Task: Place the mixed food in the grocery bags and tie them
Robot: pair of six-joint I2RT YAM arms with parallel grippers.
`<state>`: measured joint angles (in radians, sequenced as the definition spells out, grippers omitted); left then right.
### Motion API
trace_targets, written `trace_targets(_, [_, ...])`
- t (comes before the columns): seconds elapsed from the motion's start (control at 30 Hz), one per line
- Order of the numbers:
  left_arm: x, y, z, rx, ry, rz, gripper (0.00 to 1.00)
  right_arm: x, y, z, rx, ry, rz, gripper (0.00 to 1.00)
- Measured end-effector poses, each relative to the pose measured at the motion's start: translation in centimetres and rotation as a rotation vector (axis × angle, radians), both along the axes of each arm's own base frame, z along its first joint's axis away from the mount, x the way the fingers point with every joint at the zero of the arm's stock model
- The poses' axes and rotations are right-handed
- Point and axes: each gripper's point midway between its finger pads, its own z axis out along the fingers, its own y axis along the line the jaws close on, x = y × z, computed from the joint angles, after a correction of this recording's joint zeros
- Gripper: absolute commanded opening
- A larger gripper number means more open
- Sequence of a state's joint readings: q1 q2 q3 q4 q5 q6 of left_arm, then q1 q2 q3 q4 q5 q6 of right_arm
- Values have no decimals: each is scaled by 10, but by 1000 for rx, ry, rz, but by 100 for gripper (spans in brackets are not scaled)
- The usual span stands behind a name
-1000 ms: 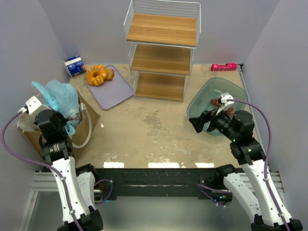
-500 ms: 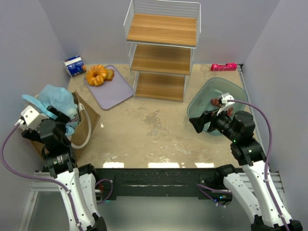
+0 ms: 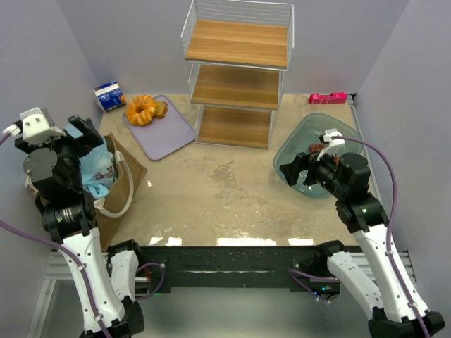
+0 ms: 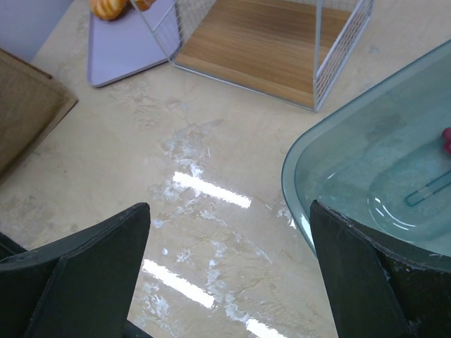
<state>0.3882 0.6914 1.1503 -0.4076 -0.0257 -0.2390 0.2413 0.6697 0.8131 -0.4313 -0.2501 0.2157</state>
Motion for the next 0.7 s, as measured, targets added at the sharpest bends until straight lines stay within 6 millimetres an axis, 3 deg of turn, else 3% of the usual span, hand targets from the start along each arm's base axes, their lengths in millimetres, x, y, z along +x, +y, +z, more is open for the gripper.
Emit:
trace_targets(0.17, [31,-43,17,18,-7,-231,100,14,-8,11,-20,6,-64,99])
trace_targets(0.33, [62,-99,11,41,35,-445,100,20,-18,39,-13,-51,-129,99])
trace_targets(0.53, [81,-179,-27,97,131,-657,100,19,-25,53,4,-88,-179,99])
trace_targets(0.7, [78,-212,-67,138,170,-758,100,15,-32,62,9,-128,-207,99])
